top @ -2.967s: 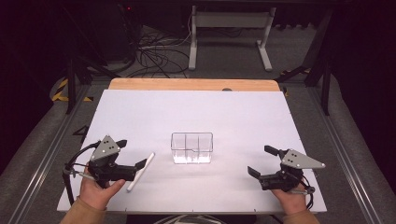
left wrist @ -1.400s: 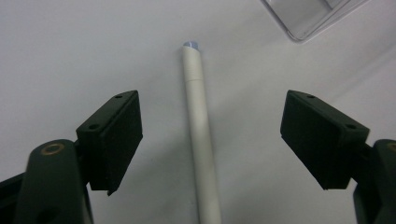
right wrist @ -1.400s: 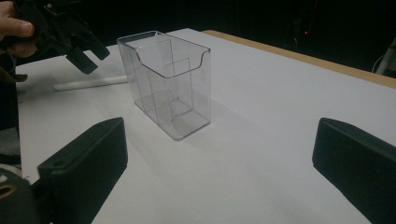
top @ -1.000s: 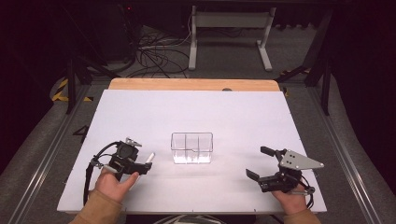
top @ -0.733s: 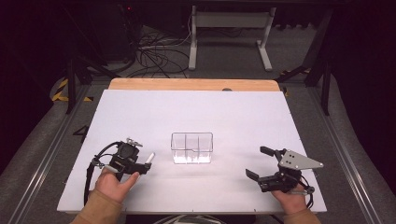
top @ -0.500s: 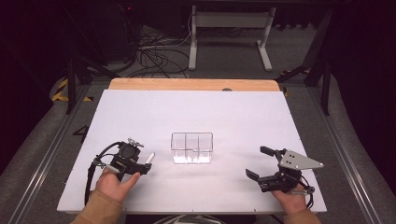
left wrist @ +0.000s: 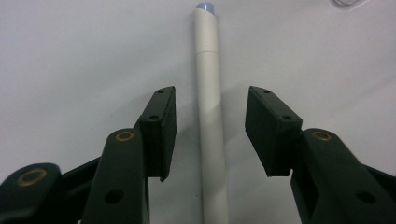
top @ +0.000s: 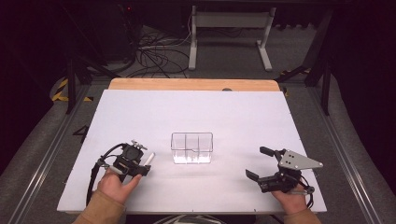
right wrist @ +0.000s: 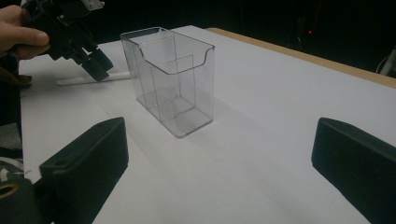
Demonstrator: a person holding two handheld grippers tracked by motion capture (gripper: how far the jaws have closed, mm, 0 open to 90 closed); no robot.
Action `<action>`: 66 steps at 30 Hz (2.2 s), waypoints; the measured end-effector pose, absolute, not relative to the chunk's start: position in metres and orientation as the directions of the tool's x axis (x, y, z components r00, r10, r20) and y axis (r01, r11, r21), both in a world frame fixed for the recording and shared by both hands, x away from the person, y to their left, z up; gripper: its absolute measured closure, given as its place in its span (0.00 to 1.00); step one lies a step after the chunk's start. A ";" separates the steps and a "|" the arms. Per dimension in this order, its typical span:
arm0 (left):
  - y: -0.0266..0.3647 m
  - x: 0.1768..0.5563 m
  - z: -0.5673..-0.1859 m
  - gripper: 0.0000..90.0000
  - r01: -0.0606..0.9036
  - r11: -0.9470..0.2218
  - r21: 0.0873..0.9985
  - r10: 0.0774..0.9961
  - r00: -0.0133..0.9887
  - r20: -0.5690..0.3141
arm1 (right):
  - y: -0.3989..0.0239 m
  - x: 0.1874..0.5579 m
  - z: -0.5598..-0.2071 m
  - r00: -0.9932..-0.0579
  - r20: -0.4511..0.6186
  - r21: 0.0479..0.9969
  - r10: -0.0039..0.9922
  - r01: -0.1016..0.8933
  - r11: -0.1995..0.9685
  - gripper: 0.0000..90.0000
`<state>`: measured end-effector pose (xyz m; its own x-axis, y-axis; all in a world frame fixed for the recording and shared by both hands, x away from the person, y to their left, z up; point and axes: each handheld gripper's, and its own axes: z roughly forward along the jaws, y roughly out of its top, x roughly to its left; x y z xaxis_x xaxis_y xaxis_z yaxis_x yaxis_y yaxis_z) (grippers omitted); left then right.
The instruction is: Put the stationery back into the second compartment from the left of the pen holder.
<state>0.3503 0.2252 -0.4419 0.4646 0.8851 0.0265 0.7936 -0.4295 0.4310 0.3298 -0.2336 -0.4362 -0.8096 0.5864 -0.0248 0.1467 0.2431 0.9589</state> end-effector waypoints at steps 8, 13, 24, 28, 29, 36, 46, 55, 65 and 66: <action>0.222 0.351 -0.447 0.69 0.800 -0.452 0.394 0.880 0.473 0.050 | -0.233 0.330 -0.437 -0.812 -0.025 0.958 0.583 0.147 0.246 0.05; 0.222 0.352 -0.447 0.73 0.799 -0.454 0.394 0.877 0.478 0.041 | -0.233 0.330 -0.437 -0.813 -0.026 0.958 0.582 0.146 0.247 0.05; 0.220 0.351 -0.447 0.85 0.801 -0.452 0.394 0.876 0.482 0.025 | -0.232 0.330 -0.437 -0.816 -0.028 0.956 0.577 0.146 0.253 0.05; 0.219 0.351 -0.447 0.87 0.801 -0.447 0.398 0.879 0.477 0.027 | -0.231 0.330 -0.438 -0.818 -0.034 0.954 0.574 0.144 0.262 0.05; 0.219 0.351 -0.447 0.87 0.802 -0.445 0.399 0.879 0.476 0.025 | -0.231 0.330 -0.438 -0.819 -0.034 0.954 0.574 0.145 0.263 0.05; 0.221 0.348 -0.440 0.87 0.777 -0.457 0.433 0.870 0.491 0.038 | -0.230 0.329 -0.438 -0.819 -0.045 0.954 0.572 0.136 0.269 0.05; 0.228 0.343 -0.422 0.87 0.719 -0.434 0.543 0.860 0.510 0.013 | -0.230 0.328 -0.438 -0.819 -0.048 0.957 0.572 0.127 0.262 0.05; 0.236 0.334 -0.401 0.87 0.631 -0.374 0.680 0.847 0.531 -0.027 | -0.229 0.328 -0.438 -0.820 -0.046 0.957 0.571 0.128 0.261 0.05; 0.241 0.327 -0.383 0.87 0.521 -0.298 0.800 0.819 0.570 -0.066 | -0.229 0.328 -0.438 -0.820 -0.042 0.957 0.570 0.130 0.258 0.05; 0.241 0.327 -0.381 0.87 0.512 -0.289 0.809 0.816 0.573 -0.071 | -0.229 0.328 -0.438 -0.821 -0.041 0.957 0.570 0.130 0.258 0.05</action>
<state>0.3266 0.2409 -0.3813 0.5731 0.8164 -0.0712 0.5124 -0.2891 0.8086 0.3282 -0.2287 -0.4384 -0.8208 0.5697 -0.0415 0.1303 0.2575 0.9574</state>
